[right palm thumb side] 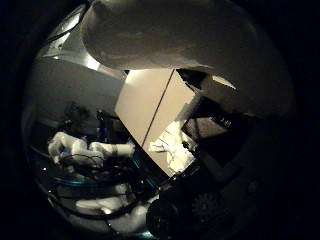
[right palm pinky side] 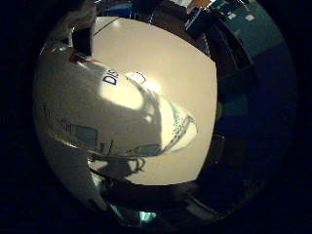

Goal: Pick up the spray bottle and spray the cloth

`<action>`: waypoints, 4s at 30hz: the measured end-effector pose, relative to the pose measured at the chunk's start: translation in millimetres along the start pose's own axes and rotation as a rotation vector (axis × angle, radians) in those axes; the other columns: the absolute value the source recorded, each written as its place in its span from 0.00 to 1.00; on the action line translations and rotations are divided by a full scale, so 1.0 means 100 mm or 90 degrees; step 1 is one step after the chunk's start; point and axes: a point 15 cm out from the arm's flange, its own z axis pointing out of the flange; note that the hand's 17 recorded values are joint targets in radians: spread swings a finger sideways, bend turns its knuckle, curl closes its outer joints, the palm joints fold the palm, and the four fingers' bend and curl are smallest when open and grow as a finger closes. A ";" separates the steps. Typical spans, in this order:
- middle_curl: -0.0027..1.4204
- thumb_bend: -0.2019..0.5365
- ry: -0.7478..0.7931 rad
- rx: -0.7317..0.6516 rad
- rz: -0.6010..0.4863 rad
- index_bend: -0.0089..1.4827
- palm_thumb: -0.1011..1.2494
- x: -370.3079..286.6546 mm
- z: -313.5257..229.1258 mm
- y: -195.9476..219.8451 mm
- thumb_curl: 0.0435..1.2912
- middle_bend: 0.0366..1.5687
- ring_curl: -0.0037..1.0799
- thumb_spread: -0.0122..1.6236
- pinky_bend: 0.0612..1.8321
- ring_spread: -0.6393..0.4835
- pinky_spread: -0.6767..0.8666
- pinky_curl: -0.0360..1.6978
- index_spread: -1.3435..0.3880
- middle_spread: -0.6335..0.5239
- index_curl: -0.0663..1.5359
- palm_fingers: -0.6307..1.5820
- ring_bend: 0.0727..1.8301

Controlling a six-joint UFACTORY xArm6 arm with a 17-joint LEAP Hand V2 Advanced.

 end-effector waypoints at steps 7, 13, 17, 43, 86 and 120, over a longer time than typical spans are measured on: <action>0.47 0.25 0.127 -0.103 -0.067 0.80 0.87 -0.04 0.16 -0.06 0.55 0.87 0.58 0.58 0.59 0.42 0.29 0.60 0.67 0.46 0.50 0.82 0.78; 0.47 0.25 0.182 -0.183 -0.084 0.80 0.86 -0.05 0.52 0.05 0.55 0.88 0.58 0.59 0.59 0.41 0.29 0.61 0.67 0.46 0.50 0.81 0.78; 0.47 0.25 0.189 -0.196 -0.094 0.80 0.85 -0.07 0.67 0.11 0.55 0.88 0.58 0.59 0.59 0.41 0.29 0.61 0.67 0.46 0.50 0.81 0.78; 0.46 0.25 0.030 0.011 -0.001 0.80 0.85 -0.80 -0.10 -0.39 0.55 0.87 0.58 0.59 0.58 0.42 0.29 0.61 0.67 0.46 0.50 0.82 0.77; 0.46 0.25 -0.590 0.346 0.151 0.80 0.86 -2.31 0.40 -1.73 0.58 0.87 0.57 0.57 0.57 0.42 0.29 0.64 0.67 0.48 0.49 0.82 0.78; 0.37 0.23 -0.677 0.298 0.153 0.23 0.67 -2.10 1.03 -1.39 0.42 0.54 0.49 0.61 0.58 0.37 0.18 0.50 0.58 0.42 0.40 0.54 0.70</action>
